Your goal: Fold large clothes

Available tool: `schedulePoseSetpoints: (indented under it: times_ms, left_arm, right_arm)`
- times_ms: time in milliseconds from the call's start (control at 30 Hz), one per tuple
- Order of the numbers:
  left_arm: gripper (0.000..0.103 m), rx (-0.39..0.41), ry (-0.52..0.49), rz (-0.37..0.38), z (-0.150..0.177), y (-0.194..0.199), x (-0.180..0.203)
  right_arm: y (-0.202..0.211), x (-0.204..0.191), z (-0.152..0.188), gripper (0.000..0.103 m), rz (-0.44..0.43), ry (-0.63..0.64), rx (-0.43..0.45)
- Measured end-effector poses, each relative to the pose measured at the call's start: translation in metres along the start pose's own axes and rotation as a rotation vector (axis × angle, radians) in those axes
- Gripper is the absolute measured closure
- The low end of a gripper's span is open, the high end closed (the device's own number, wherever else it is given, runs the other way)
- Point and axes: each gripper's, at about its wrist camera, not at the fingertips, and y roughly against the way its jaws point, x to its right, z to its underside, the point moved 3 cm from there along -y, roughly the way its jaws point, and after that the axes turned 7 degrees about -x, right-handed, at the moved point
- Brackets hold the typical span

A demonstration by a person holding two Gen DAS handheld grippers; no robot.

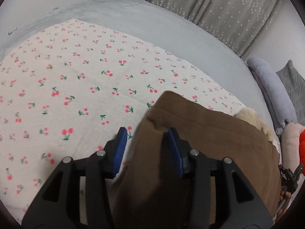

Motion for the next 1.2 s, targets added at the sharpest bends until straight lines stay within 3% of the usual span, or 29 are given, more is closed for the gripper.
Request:
schedulePoseSetpoints:
  times_ms: [167,233,333,467,567,667,767,833,900,967,1100,1200]
  left_arm:
    - [0.053,0.082,-0.182,-0.039,0.02,0.059,0.039]
    - [0.039,0.095,-0.24,-0.016,0.037,0.079,0.058]
    - [0.033,0.09,-0.302,0.039,0.067,0.098,0.085]
    - [0.026,0.087,-0.385,0.069,0.108,0.107,0.112]
    - [0.025,0.075,-0.431,0.054,0.133,0.096,0.115]
    - [0.025,-0.006,-0.432,-0.033,0.152,0.067,0.099]
    - [0.025,-0.004,-0.342,-0.076,0.164,0.064,0.072]
    - [0.025,0.018,-0.279,-0.082,0.171,0.084,0.064]
    - [0.022,0.056,-0.256,-0.06,0.183,0.106,0.064]
    - [0.016,0.079,-0.258,-0.052,0.191,0.116,0.067]
    - [0.015,0.041,-0.314,-0.07,0.197,0.115,0.082]
    - [0.015,0.026,-0.326,-0.026,0.205,0.107,0.087]
  right_arm:
    - [0.059,-0.036,0.032,0.054,0.027,0.229,0.029]
    - [0.073,-0.056,0.053,0.048,0.031,0.306,0.036]
    - [0.086,-0.085,0.086,0.04,0.022,0.401,0.037]
    - [0.089,-0.108,0.127,0.038,0.039,0.508,0.055]
    - [0.087,-0.101,0.147,0.036,0.047,0.505,0.047]
    - [0.078,-0.071,0.161,0.036,0.119,0.489,0.003]
    - [0.084,-0.035,0.165,0.036,0.154,0.432,-0.005]
    - [0.098,-0.014,0.166,0.028,0.213,0.372,0.007]
    - [0.112,-0.001,0.165,0.027,0.127,0.309,-0.003]
    - [0.123,0.005,0.162,0.027,0.095,0.277,-0.022]
    - [0.135,0.005,0.166,0.027,-0.039,0.251,-0.022]
    - [0.114,-0.005,0.176,0.031,-0.108,0.273,-0.083]
